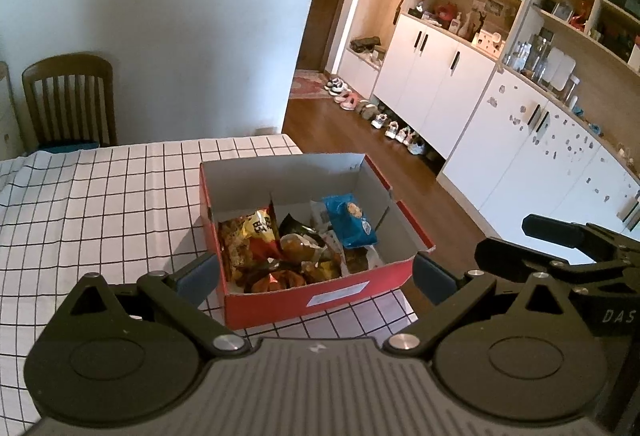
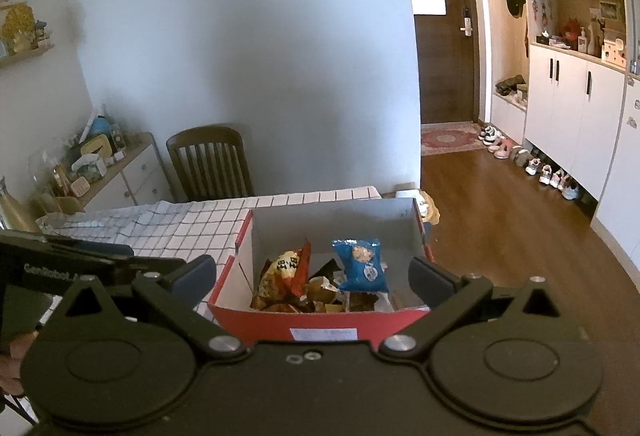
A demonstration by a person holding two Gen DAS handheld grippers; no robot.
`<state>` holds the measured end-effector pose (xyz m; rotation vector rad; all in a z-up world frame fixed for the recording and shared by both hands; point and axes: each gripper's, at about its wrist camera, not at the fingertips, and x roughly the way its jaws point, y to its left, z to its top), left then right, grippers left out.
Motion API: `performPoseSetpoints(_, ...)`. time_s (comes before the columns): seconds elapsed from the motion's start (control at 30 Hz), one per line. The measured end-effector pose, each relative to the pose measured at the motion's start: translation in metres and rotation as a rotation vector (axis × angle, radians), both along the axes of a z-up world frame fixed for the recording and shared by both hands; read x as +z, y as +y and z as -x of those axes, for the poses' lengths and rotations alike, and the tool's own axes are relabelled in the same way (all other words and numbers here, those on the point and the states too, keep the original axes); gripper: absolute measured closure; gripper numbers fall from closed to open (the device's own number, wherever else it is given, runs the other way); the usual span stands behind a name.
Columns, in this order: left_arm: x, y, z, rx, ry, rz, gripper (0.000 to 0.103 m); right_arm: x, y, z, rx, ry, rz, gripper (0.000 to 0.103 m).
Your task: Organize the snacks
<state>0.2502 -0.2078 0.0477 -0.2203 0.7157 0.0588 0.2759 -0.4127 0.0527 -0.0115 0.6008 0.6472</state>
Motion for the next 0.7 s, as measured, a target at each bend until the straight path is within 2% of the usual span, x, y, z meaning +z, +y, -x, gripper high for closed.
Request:
performPoseSetpoints(0.37, 0.012, -0.003, 0.002, 0.008, -0.033, -0.032, 0.000, 0.015, 0.001, 0.000, 0.000, -0.025, -0.016, 0.000)
performPoseSetpoints(0.7, 0.016, -0.003, 0.004, 0.025, -0.055, -0.065, 0.000, 0.016, 0.006, 0.005, 0.026, -0.030, -0.014, 0.000)
